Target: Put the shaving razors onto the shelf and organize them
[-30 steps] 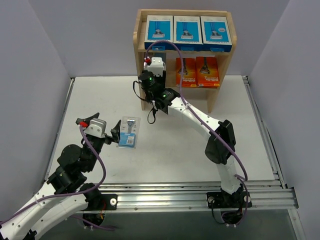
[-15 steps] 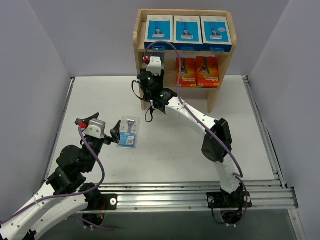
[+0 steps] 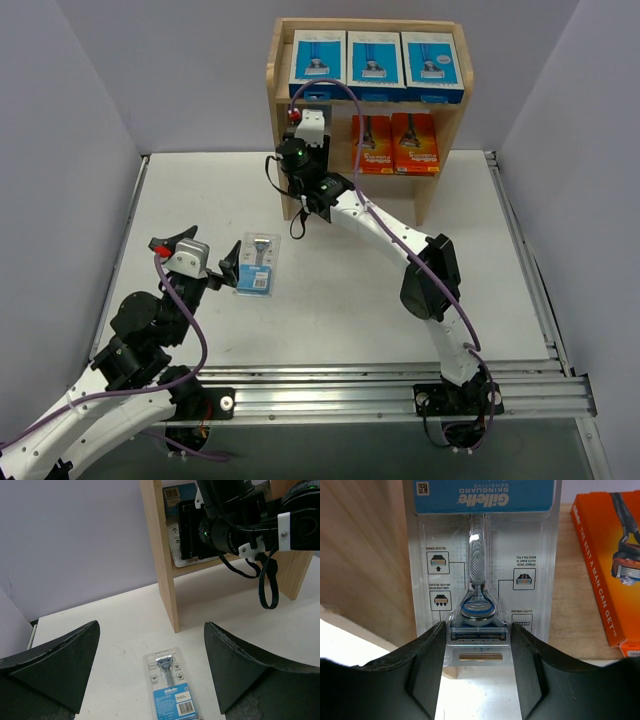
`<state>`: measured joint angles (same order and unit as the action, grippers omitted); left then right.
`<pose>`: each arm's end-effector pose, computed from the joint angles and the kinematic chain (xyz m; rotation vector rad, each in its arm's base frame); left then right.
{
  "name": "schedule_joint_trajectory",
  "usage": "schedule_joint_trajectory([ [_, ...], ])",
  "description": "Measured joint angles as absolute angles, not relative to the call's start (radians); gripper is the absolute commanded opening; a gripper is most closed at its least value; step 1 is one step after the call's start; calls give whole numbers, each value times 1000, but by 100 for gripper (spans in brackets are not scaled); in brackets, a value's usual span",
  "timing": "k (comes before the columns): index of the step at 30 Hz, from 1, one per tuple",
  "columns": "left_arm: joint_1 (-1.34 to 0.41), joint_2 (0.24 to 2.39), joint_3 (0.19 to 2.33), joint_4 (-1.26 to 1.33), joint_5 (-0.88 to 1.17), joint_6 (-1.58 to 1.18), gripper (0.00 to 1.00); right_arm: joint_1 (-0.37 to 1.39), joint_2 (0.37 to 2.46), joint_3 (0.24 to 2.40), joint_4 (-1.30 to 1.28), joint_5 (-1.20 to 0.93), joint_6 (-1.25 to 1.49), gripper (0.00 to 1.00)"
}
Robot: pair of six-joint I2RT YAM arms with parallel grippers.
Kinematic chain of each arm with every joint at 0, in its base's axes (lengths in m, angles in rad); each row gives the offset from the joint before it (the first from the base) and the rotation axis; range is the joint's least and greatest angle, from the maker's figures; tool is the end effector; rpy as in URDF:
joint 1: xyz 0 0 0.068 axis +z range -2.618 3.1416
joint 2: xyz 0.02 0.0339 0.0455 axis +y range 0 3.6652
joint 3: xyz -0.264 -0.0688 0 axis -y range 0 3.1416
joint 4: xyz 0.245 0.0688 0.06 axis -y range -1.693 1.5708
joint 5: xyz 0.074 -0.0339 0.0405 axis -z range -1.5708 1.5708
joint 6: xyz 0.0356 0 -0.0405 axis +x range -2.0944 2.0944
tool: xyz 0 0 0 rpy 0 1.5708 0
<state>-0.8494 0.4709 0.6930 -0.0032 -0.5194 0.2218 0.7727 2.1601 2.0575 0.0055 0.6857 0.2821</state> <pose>0.0878 -0.0731 0.3685 0.2960 1.3512 -0.1735 0.3864 0.3452 0.3577 0.1120 1.6472 0.2328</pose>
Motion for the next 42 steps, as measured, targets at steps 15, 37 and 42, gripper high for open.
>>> schedule_joint_trajectory([
  [15, -850, 461, 693, -3, -519, 222, 94, 764, 2204, 2079, 24, 685, 278, 12],
  [37, -856, 453, 693, -3, -519, 222, 94, 758, 2207, 2086, 27, 677, 279, 58],
  [42, -856, 451, 693, -3, -519, 222, 94, 754, 2207, 2092, 27, 674, 280, 63],
])
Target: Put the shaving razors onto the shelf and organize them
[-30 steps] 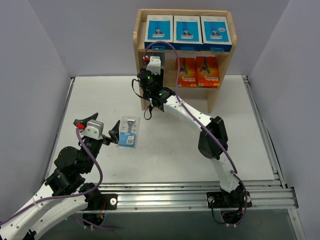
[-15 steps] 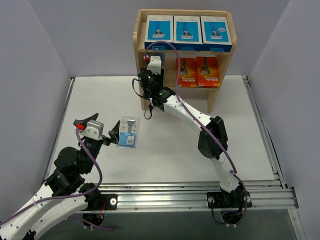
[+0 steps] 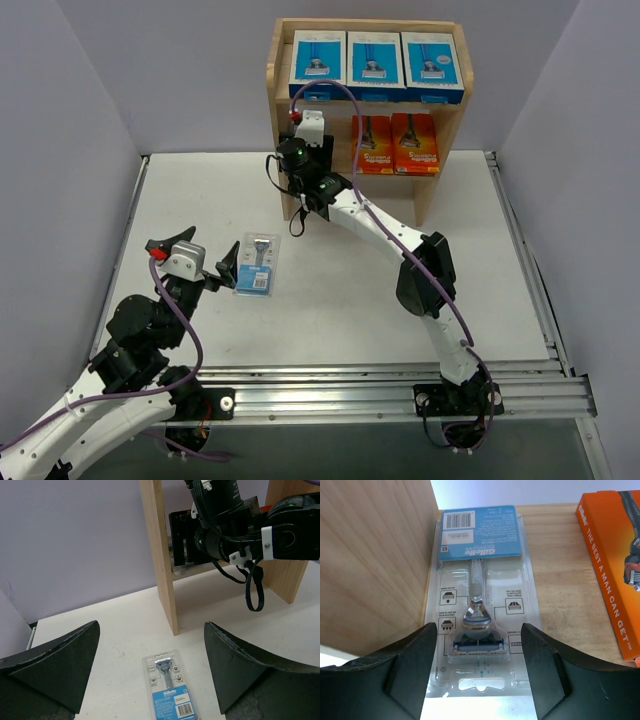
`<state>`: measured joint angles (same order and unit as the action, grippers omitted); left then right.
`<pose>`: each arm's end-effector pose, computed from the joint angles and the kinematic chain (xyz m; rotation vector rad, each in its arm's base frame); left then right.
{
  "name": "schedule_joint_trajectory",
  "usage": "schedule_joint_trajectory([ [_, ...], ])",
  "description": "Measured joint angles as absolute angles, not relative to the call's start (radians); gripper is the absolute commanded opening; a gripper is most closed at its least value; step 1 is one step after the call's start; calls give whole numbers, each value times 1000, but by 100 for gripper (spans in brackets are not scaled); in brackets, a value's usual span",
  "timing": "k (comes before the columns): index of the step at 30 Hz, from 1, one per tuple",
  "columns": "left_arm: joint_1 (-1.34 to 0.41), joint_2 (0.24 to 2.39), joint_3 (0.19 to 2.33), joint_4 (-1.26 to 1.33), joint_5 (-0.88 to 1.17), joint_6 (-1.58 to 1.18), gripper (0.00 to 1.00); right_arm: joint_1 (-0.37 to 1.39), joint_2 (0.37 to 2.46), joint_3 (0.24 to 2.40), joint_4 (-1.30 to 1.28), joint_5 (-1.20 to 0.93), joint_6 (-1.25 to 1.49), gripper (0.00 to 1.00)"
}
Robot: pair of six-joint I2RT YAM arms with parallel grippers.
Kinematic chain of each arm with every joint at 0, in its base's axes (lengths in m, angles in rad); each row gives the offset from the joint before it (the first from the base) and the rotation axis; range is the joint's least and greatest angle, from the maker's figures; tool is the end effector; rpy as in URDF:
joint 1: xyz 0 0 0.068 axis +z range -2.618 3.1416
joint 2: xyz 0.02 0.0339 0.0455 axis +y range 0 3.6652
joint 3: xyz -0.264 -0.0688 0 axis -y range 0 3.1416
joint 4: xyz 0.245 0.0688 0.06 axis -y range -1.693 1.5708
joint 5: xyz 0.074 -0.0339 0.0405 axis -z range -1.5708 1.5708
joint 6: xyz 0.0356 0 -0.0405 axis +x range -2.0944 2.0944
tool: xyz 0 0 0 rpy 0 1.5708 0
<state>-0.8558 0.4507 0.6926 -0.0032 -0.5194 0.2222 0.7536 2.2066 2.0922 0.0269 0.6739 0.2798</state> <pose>0.0840 -0.0698 0.3702 0.2888 1.3356 -0.1863 0.4006 0.3454 0.3487 0.1210 1.6397 0.2317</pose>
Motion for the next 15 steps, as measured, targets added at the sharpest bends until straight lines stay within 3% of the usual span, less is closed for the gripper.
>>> schedule_joint_trajectory([
  [15, -856, 445, 693, -3, -519, 222, 94, 744, 2207, 2098, 25, 668, 289, 58],
])
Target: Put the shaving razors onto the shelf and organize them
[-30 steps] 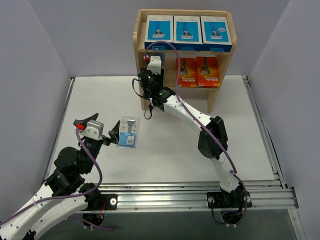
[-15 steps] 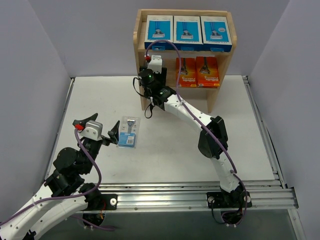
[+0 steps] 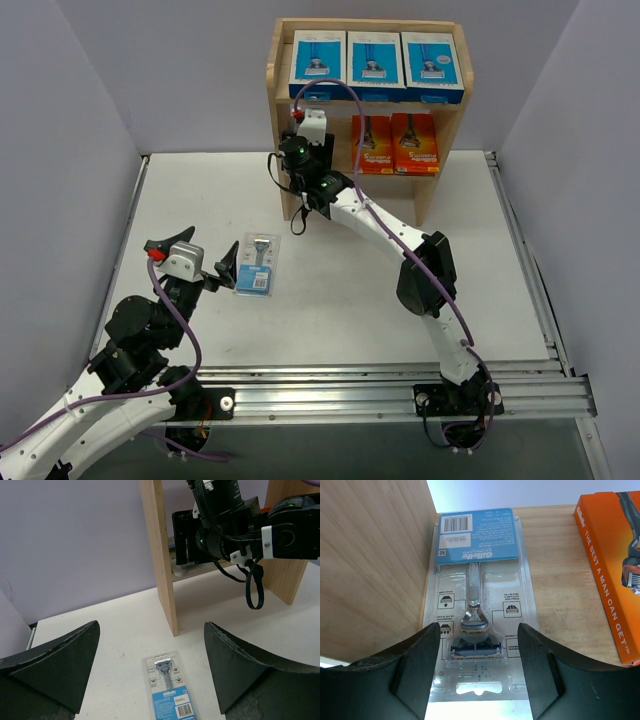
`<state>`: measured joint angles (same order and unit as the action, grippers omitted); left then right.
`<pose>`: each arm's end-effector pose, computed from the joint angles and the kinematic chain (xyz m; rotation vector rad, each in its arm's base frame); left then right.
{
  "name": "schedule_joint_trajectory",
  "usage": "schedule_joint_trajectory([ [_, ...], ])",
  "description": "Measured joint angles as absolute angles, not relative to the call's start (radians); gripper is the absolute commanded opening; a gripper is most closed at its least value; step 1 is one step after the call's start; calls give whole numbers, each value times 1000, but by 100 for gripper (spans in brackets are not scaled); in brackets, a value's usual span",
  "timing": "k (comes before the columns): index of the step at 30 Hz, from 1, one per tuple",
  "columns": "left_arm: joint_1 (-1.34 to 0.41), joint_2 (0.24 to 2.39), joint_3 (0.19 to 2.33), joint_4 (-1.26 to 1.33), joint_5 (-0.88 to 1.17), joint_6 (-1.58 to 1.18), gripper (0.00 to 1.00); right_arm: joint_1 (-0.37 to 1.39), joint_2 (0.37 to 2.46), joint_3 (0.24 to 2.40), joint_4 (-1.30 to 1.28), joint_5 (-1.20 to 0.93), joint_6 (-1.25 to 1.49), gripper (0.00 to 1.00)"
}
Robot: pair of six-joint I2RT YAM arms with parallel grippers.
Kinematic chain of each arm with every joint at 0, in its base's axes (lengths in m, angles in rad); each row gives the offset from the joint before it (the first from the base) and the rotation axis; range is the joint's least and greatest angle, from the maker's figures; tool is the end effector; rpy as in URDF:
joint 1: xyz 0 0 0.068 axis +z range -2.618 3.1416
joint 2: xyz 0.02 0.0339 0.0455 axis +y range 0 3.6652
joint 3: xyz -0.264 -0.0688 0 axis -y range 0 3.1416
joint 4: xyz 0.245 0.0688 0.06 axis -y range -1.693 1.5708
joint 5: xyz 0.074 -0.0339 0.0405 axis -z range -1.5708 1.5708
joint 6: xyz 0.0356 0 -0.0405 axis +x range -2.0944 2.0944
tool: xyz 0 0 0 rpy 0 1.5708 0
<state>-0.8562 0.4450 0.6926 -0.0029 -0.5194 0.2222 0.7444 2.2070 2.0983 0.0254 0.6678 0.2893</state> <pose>0.0830 -0.0687 0.3708 0.2855 1.3311 -0.1890 0.4037 0.3419 0.3504 0.1334 1.6361 0.2393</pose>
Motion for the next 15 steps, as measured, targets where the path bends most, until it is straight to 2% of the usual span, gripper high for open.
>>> schedule_joint_trajectory([
  [8, -860, 441, 693, -3, -519, 223, 94, 733, 2226, 2101, 10, 659, 323, 62],
  [15, -862, 437, 693, -2, -520, 223, 94, 722, 2229, 2101, 9, 632, 353, 59],
])
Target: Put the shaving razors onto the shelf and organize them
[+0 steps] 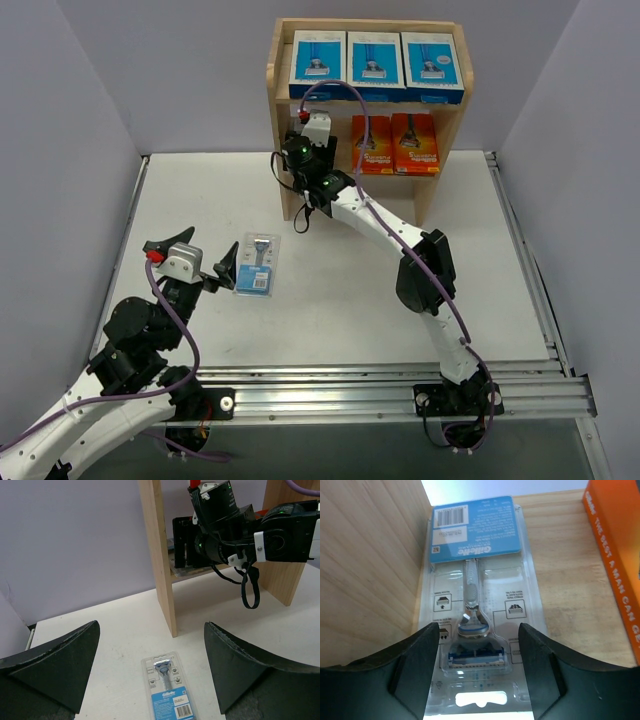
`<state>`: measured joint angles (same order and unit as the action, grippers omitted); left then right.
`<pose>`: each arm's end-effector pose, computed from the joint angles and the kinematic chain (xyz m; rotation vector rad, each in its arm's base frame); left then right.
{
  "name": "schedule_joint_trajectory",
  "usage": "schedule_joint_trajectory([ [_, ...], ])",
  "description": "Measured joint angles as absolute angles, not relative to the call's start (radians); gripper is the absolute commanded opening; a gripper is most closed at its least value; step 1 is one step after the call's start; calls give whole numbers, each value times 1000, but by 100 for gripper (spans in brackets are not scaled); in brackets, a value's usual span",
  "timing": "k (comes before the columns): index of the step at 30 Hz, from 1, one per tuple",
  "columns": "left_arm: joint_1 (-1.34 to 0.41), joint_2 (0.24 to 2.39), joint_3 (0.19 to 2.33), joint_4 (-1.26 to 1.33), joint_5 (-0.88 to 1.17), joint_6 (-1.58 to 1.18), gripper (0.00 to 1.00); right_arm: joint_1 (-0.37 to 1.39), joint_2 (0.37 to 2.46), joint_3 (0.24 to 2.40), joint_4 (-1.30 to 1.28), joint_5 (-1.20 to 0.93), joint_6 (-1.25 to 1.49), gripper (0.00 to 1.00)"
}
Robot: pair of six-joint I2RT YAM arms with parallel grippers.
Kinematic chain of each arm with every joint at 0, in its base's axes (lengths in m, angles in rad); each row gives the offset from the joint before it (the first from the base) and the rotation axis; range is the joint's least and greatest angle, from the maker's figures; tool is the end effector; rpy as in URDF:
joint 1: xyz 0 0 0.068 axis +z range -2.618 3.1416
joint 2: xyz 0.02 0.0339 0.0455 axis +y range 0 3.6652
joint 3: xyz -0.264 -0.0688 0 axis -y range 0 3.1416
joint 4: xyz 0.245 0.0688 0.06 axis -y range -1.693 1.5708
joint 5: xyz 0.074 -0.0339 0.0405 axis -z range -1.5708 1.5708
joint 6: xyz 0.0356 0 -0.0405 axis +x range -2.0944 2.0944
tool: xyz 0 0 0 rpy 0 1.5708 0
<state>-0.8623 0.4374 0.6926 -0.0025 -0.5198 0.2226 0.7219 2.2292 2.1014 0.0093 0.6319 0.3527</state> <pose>0.0813 -0.0677 0.3715 0.2847 1.3245 -0.1967 0.4148 0.3372 0.3385 0.1637 1.6659 0.2792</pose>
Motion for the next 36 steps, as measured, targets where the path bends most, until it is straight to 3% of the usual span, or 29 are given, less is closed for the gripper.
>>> schedule_joint_trajectory([
  [20, -863, 429, 693, -2, -520, 223, 94, 699, 2215, 2025, 162, 523, 413, 55],
  [36, -863, 426, 693, -2, -524, 231, 94, 694, 2123, 1911, 171, 493, 444, 67],
])
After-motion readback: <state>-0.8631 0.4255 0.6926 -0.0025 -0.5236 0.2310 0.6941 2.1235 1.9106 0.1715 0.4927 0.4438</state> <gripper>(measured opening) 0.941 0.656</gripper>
